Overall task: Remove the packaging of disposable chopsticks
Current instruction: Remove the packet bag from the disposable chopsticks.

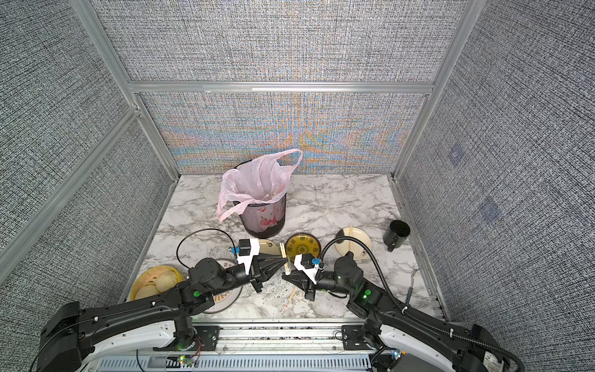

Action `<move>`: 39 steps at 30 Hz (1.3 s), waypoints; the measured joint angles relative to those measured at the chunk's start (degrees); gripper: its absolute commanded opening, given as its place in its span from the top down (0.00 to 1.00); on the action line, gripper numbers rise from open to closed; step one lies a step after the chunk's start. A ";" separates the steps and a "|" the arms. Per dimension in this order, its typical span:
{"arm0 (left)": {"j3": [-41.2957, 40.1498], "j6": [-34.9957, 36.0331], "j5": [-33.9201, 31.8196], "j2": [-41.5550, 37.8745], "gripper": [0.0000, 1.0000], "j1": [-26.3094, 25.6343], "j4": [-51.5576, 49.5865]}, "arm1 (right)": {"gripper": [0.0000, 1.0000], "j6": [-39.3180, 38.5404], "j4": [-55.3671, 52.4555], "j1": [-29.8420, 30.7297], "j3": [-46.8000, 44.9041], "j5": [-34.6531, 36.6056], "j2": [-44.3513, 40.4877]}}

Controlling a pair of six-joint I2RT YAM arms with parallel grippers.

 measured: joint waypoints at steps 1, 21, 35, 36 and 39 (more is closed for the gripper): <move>0.00 0.11 0.04 0.31 0.99 0.04 0.11 | 1.00 0.02 -0.15 -0.02 0.00 0.04 0.09; -4.57 -2.21 -0.17 8.26 0.96 0.09 14.03 | 1.00 0.72 -6.82 -0.11 2.01 0.26 1.38; -6.45 -3.26 -0.44 8.39 0.92 0.09 15.26 | 1.00 0.90 -7.21 -0.20 2.01 0.48 1.44; -6.56 -3.26 -0.44 8.26 0.92 0.09 15.23 | 1.00 0.90 -7.17 -0.20 2.01 0.48 1.49; -7.02 -3.30 -0.26 7.87 0.90 0.09 14.60 | 1.00 1.01 -6.78 -0.15 2.01 0.48 1.77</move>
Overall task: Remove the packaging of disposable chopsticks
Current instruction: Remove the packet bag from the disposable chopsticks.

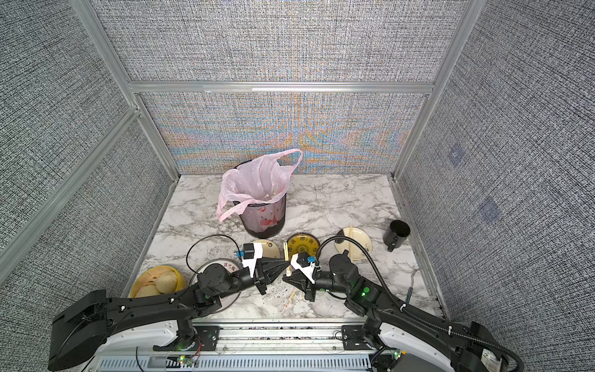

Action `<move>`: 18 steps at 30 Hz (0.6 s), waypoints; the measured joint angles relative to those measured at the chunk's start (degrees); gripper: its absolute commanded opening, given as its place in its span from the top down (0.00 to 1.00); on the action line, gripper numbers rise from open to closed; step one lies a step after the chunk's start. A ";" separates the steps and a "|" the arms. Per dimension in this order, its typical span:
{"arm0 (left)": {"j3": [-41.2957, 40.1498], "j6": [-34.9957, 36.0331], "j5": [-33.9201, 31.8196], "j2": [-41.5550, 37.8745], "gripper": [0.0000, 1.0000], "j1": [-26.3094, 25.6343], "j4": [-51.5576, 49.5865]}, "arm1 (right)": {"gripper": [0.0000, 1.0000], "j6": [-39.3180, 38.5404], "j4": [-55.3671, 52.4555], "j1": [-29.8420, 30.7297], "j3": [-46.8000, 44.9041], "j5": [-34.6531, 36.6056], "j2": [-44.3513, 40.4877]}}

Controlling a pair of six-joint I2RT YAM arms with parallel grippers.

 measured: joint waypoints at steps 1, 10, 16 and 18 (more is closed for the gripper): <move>-0.31 -0.13 0.31 -0.07 0.90 -0.04 -1.07 | 1.00 0.11 0.92 0.00 0.00 0.00 0.00; -2.67 -0.83 0.13 0.42 0.95 -0.04 -1.03 | 1.00 1.01 2.21 0.02 0.33 -0.15 2.23; -2.29 -0.79 -0.28 0.02 1.00 -0.02 -1.77 | 1.00 1.64 4.26 -0.09 -0.09 -0.02 2.64; -2.29 -0.79 -0.13 -0.61 1.00 -0.04 -2.38 | 0.89 1.64 4.28 0.02 -0.22 -0.07 2.21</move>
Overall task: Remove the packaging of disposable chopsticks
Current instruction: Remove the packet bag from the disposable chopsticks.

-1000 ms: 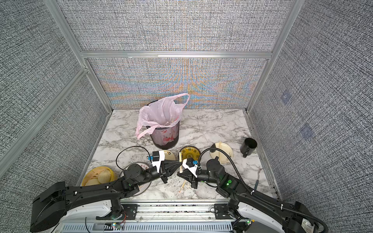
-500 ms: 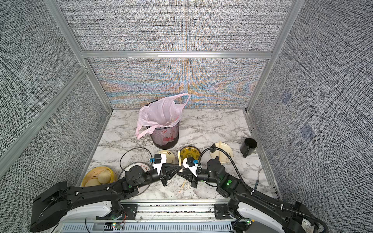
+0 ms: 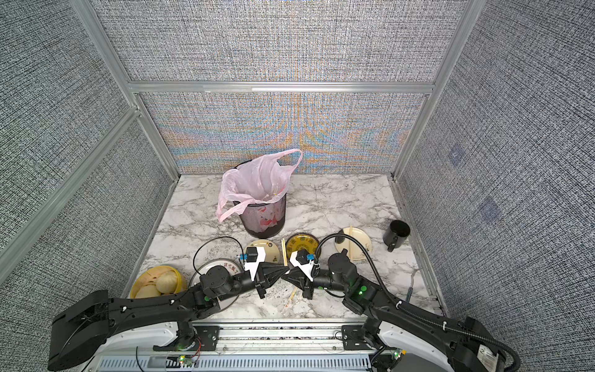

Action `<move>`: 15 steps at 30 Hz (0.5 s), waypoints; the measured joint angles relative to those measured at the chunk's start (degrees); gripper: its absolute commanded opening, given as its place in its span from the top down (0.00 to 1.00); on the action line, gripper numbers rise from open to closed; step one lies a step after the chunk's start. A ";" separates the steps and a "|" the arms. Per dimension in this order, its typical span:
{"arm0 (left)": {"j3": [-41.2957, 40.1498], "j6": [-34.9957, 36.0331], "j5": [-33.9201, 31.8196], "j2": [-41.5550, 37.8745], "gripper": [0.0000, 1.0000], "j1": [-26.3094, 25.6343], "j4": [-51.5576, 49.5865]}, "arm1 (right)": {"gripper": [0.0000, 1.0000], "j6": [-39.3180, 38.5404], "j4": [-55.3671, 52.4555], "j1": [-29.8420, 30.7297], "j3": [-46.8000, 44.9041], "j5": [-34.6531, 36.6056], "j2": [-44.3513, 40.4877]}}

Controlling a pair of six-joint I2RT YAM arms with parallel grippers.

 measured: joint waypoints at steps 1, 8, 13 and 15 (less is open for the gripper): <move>0.00 0.00 0.00 -0.63 1.00 -0.02 -0.66 | 0.57 -0.04 0.00 0.09 0.04 -0.07 -0.20; 0.09 1.01 -0.55 -5.55 1.00 0.04 -9.60 | 0.09 0.00 0.22 -1.09 0.96 -0.39 -4.33; -0.28 2.16 -0.26 -7.28 1.00 0.11 -13.03 | 0.11 1.53 0.28 -3.34 0.09 -1.75 -10.67; -0.70 2.25 0.09 -7.28 1.00 0.11 -13.38 | 0.19 2.03 0.02 -4.20 1.40 -1.92 -10.86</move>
